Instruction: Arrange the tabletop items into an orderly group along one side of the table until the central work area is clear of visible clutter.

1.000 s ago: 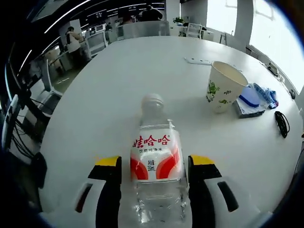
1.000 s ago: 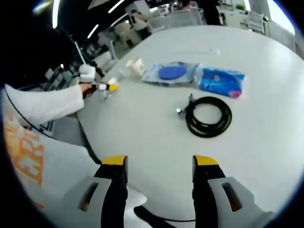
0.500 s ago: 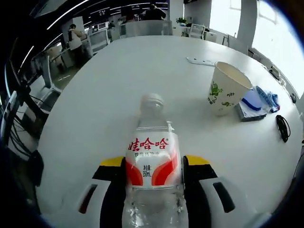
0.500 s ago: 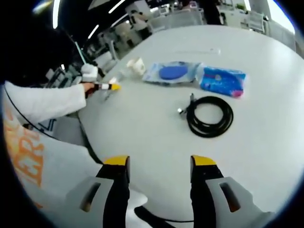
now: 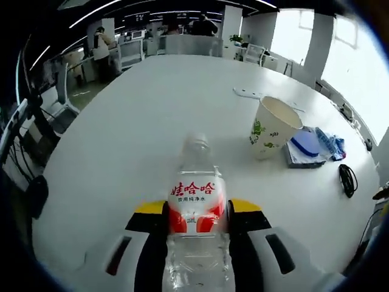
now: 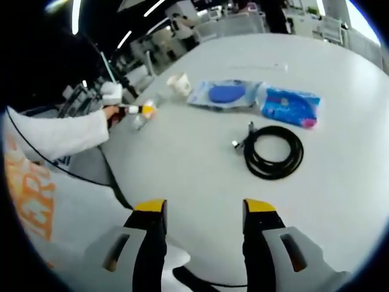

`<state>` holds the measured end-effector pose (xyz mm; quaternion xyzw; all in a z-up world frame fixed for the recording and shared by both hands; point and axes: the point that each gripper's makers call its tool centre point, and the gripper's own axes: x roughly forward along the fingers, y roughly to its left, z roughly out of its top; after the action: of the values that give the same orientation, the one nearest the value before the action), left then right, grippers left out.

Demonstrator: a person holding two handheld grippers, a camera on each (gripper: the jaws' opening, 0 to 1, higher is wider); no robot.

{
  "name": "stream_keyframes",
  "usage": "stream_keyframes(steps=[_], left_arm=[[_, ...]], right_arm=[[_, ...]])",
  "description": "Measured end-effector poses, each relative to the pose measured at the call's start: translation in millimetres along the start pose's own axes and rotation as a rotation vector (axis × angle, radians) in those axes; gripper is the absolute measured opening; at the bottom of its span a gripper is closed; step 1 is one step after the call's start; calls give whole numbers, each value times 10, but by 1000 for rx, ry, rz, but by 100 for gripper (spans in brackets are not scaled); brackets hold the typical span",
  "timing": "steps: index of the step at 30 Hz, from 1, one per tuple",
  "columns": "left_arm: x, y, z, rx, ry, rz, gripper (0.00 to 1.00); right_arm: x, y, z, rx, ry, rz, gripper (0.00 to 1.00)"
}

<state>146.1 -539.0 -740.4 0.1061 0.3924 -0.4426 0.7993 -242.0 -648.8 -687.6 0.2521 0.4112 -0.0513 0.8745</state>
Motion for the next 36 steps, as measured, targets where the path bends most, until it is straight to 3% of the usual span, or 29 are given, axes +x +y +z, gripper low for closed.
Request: stream_keyframes(steps=[6,9,10,15,19,22,24,27,28,31,33,36], left_arm=[[-94,-174,-66,-175,-37,-104,36],[-161,-313,-97,-269,-56,-185,36],[-198,-420,-132,-298,-42,-242,36],[-318,-707,-157,-322,-80,-344,36],[-427,-1069,-197,-329,-86,-459,36],[-497,-1334,-214,-325,-84,-534,35],[-533,-1519,-264,-332,-61,-577,35],[-602,-1798,-326,-350,-36,-658,35],[-652,-1911,-337,-359,-31,-700,35],[-777,-2144,-313,-393,-39,-779,35],[-848,-2262,-308,-372,-44,-798,35],[-924,-2364,-300,-324,-54,-804,35]], right_arm=[[5,12,-2,0,-4,6,48],[6,18,-4,0,-5,7,48],[7,22,-5,1,-7,9,48],[43,74,42,62,-44,50,52],[63,109,128,102,-84,75,54],[124,200,288,247,-159,153,56],[234,327,488,402,-247,274,60],[508,538,781,714,-322,475,71],[558,549,804,741,-329,485,76],[1001,542,808,949,-289,467,87],[1017,569,1023,1002,-370,501,87],[871,659,1248,945,-434,539,86]])
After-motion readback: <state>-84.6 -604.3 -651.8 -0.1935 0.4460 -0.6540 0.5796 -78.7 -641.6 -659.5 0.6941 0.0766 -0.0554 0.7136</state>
